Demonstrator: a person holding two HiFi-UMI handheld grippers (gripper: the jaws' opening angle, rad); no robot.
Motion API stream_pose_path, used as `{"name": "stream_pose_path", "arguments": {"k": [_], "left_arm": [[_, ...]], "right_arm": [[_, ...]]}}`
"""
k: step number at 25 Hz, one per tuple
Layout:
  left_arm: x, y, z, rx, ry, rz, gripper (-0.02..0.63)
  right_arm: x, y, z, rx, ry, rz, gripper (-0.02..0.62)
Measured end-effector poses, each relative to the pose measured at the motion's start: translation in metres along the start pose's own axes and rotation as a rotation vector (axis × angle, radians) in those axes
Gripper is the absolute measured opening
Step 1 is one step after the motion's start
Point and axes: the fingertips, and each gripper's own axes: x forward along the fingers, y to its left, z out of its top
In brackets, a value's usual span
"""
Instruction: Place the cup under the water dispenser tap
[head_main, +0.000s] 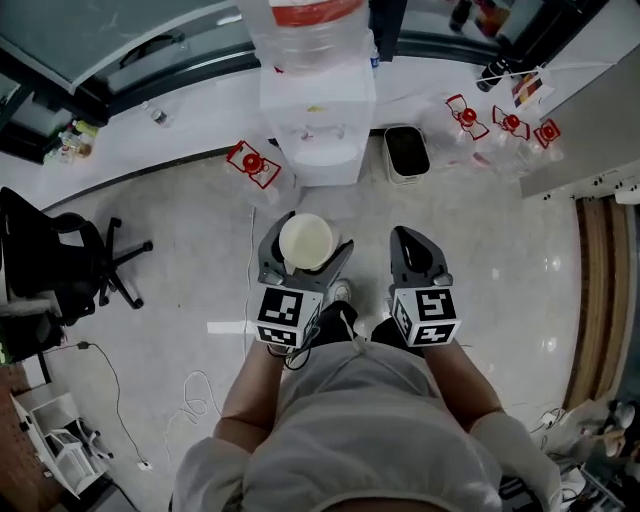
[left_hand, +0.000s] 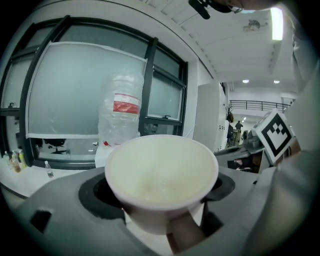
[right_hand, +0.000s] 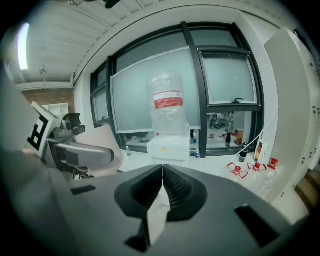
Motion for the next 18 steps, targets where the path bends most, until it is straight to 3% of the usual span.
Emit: {"name": "stream_pose_path", "arguments": {"k": [3,11,18], "left_arm": [[0.020,0.017,-0.011,0.039,0.021,0.004,0.463],[0.069,0.043,-0.049,-0.002,0.042,0.029,0.463],[0.130,0.070,-0.109,0.004,0.068,0.096,0.463]], "right_arm": [[0.026,-0.002,-0.004,0.016,0.031,-0.009,0.026],[0.089,-0.024,-0.027,-0.002,0.101,0.005,0.026],[0.148,-0.054,-0.059,-0.002,0.115,0.025,0.026]]}}
